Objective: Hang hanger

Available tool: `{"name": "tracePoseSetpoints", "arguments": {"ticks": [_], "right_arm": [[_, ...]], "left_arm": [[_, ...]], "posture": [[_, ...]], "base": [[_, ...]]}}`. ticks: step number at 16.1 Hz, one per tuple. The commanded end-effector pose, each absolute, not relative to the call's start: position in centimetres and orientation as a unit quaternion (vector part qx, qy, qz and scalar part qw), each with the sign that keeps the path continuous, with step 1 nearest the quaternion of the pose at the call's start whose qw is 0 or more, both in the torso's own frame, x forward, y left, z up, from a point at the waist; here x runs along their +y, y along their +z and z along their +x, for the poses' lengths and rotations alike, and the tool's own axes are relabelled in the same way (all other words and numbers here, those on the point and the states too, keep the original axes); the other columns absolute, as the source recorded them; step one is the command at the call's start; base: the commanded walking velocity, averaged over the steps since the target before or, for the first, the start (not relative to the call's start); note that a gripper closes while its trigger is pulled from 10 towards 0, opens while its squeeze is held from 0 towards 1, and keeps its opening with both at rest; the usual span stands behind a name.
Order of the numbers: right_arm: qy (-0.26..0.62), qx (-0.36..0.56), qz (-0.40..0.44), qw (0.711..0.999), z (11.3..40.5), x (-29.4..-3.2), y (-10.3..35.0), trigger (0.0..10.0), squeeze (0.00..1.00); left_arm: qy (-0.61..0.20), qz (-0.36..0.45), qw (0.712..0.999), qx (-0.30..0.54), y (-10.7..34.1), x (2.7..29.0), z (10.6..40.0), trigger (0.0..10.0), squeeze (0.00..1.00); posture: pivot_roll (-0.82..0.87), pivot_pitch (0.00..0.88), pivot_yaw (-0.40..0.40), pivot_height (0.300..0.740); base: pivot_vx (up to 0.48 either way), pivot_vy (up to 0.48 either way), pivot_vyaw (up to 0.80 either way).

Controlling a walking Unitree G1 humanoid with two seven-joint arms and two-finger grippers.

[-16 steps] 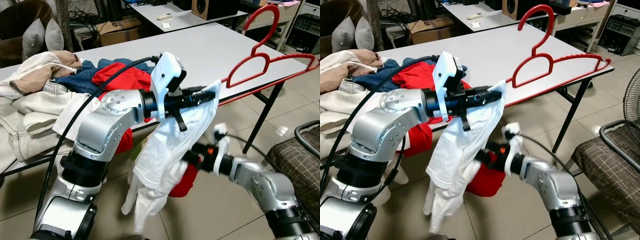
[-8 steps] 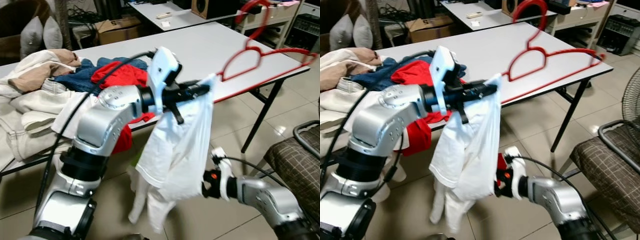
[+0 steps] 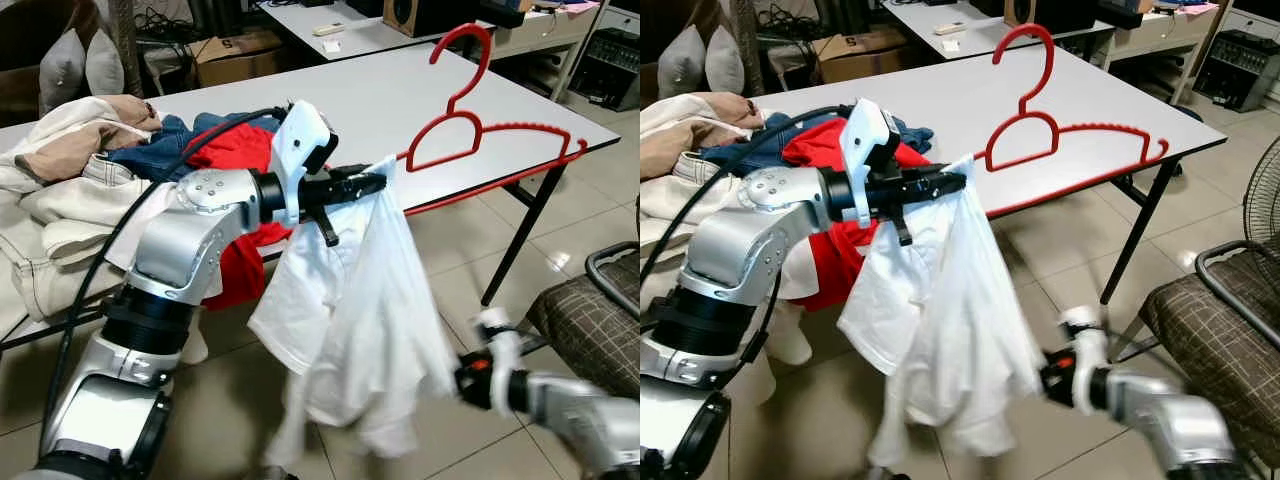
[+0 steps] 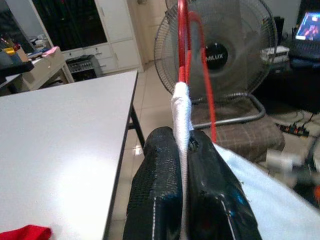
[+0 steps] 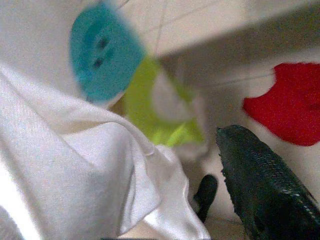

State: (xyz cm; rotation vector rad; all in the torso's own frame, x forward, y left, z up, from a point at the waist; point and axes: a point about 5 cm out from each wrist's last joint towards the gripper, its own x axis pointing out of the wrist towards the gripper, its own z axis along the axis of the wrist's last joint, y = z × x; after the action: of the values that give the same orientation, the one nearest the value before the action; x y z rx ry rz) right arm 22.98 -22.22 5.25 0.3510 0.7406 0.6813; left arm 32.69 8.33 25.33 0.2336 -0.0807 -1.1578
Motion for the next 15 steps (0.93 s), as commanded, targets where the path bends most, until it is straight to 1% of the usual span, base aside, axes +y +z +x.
{"name": "tracePoseSetpoints", "arguments": {"ticks": [1, 3, 4, 6, 10, 11, 12, 15], "right_arm": [[0.275, 0.379, 0.168, 0.867, 21.8, -24.8, 4.5, 0.0, 0.0], [0.237, 0.368, 0.163, 0.884, 21.5, -27.6, 5.3, 0.0, 0.0], [0.224, 0.364, 0.159, 0.89, 21.3, -28.6, 5.7, 0.0, 0.0], [0.173, 0.325, 0.167, 0.915, 21.6, -30.9, 7.2, 0.0, 0.0], [0.111, 0.253, 0.195, 0.941, 22.5, -33.1, 9.2, 0.0, 0.0], [0.066, 0.192, 0.225, 0.953, 23.0, -34.8, 10.9, 0.0, 0.0], [0.037, 0.151, 0.243, 0.957, 23.1, -35.9, 11.9, 0.0, 0.0], [-0.03, 0.05, 0.288, 0.956, 23.4, -38.5, 14.7, 0.0, 0.0]], "left_arm": [[-0.508, 0.13, 0.849, -0.072, 26.7, 10.2, 33.3, 0.0, 0.0], [-0.498, 0.143, 0.853, -0.063, 26.1, 11.1, 33.6, 0.0, 0.0], [-0.495, 0.145, 0.854, -0.061, 26.0, 11.3, 33.7, 0.0, 0.0], [-0.491, 0.15, 0.856, -0.061, 25.9, 11.7, 33.9, 0.0, 0.0], [-0.495, 0.159, 0.852, -0.06, 25.3, 11.7, 33.7, 0.0, 0.0], [-0.497, 0.16, 0.851, -0.057, 24.7, 11.8, 33.5, 0.0, 0.0], [-0.496, 0.16, 0.852, -0.056, 24.4, 11.9, 33.3, 0.0, 0.0], [-0.491, 0.163, 0.854, -0.051, 23.3, 12.6, 32.8, 0.0, 0.0]], "posture": [[0.02, 0.019, 0.057, 0.74], [0.01, 0.016, 0.064, 0.74], [0.01, 0.015, 0.064, 0.74], [0.0, 0.01, 0.068, 0.74], [0.0, 0.0, 0.075, 0.74], [0.0, 0.0, 0.076, 0.74], [-0.01, 0.0, 0.076, 0.74], [-0.01, 0.0, 0.075, 0.74]], "base": [[0.0, 0.0, 0.0], [0.0, 0.0, 0.0], [0.0, 0.0, 0.0], [0.0, 0.0, 0.0], [0.0, 0.0, 0.0], [0.0, 0.0, 0.0], [0.0, 0.0, 0.0], [0.0, 0.0, 0.0]]}}
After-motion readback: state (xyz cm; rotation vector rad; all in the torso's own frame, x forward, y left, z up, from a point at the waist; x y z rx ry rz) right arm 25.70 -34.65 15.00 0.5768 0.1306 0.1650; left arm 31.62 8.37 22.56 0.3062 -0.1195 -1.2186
